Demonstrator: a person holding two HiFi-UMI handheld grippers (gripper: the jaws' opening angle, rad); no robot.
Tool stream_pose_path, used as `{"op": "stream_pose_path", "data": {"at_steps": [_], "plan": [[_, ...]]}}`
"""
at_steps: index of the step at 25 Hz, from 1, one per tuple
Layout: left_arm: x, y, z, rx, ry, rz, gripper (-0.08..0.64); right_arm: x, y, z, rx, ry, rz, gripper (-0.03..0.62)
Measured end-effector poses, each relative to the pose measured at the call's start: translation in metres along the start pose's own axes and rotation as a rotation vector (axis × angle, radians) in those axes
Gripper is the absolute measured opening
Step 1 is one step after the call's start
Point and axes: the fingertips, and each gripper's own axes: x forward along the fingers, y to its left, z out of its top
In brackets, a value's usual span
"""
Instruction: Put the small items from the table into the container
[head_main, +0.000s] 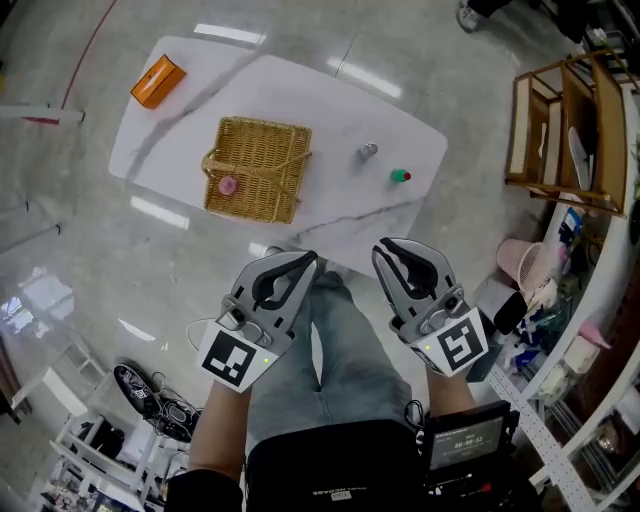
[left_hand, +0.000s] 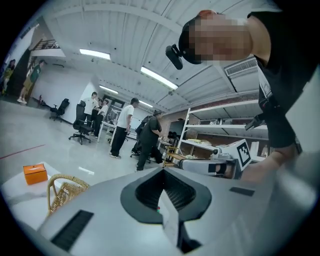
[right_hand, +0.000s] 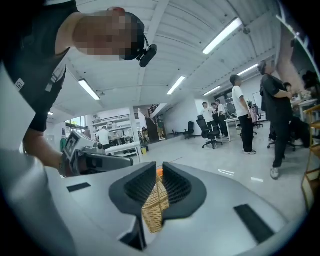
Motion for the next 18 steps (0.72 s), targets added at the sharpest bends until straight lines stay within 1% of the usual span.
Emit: {"op": "stream_pose_path", "data": {"at_steps": [2, 6, 13, 18], "plan": [[0.003, 0.000, -0.002, 0.001, 0.007, -0.001, 0.002, -0.001, -0.001, 0.000, 0.006, 0.000, -0.011, 0.046], [0.010, -0.006, -0.004, -0.037, -0.014, -0.058, 0.003, -0.003, -0.006, -0.005, 0.016, 0.004, -0.033, 0.048], [0.020, -0.004, -0.014, -0.028, 0.013, -0.053, 0.003, -0.010, -0.020, -0.025, 0.021, 0.014, -0.063, 0.048], [0.027, -0.005, -0.025, -0.044, 0.046, -0.082, 0.003, -0.009, -0.042, -0.046, 0.032, 0.055, -0.106, 0.048]]}}
